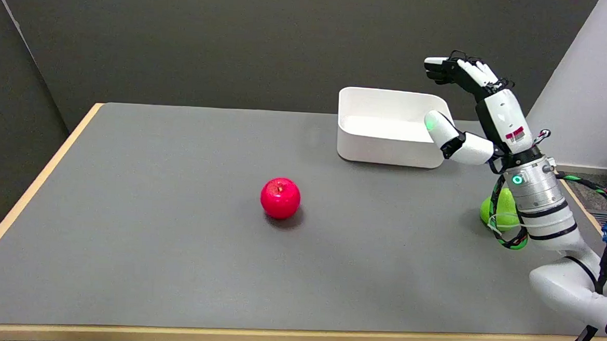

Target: Pick up the red apple.

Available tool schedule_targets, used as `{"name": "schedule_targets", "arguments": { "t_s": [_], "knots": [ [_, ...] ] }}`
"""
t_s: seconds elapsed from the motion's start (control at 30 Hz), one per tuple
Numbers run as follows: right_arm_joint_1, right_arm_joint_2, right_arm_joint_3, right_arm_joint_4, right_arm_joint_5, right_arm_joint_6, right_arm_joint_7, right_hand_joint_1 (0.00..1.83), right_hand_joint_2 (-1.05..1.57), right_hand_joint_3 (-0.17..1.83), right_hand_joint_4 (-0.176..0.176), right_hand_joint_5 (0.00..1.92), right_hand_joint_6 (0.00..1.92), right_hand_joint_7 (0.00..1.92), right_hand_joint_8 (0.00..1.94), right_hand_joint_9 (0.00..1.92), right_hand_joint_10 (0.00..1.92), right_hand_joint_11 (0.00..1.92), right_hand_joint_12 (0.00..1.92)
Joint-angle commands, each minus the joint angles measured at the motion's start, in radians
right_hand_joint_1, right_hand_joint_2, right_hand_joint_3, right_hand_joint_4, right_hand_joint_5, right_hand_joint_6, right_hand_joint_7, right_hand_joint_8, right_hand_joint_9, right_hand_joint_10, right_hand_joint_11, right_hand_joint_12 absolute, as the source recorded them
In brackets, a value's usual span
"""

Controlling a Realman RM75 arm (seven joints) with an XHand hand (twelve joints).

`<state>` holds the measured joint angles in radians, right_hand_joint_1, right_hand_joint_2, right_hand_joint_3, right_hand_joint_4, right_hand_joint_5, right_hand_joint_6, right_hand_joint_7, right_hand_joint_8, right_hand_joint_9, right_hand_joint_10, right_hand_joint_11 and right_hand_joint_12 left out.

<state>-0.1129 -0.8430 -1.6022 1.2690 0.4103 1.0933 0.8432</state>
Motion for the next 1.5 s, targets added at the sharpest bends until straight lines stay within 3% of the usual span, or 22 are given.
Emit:
{"name": "schedule_targets", "arguments": {
  "t_s": [0.03, 0.23, 0.53, 0.73, 0.93, 1.3, 1.5],
  "knots": [
    [0.002, 0.011, 0.012, 0.009, -0.013, -0.014, -0.003, 0.31, 0.75, 0.84, 0.088, 0.33, 0.62, 0.5, 0.53, 0.4, 0.98, 0.2, 1.35],
    [0.006, 0.017, 0.028, 0.039, -0.083, -0.037, -0.003, 0.32, 0.75, 0.84, 0.089, 0.33, 0.63, 0.5, 0.53, 0.4, 0.98, 0.21, 1.35],
    [0.074, 0.01, 0.018, 0.178, -0.411, -0.181, -0.003, 0.37, 0.71, 0.85, 0.089, 0.33, 0.62, 0.5, 0.52, 0.4, 0.98, 0.19, 1.34],
    [0.204, -0.014, -0.132, 0.23, -0.613, -0.279, 0.005, 0.35, 0.66, 0.94, 0.096, 0.32, 0.62, 0.47, 0.53, 0.37, 0.88, 0.17, 1.27],
    [0.351, -0.022, -0.375, 0.223, -0.672, -0.388, 0.007, 0.33, 0.62, 0.97, 0.097, 0.3, 0.6, 0.4, 0.48, 0.24, 0.71, 0.08, 1.13],
    [0.452, -0.173, -0.464, 0.165, -0.937, -0.57, 0.195, 0.34, 0.63, 0.9, 0.09, 0.27, 0.53, 0.36, 0.39, 0.2, 0.67, 0.04, 1.14],
    [0.513, -0.203, -0.545, 0.057, -0.968, -0.628, 0.275, 0.34, 0.64, 0.86, 0.09, 0.27, 0.51, 0.36, 0.37, 0.2, 0.67, 0.03, 1.16]
  ]
}}
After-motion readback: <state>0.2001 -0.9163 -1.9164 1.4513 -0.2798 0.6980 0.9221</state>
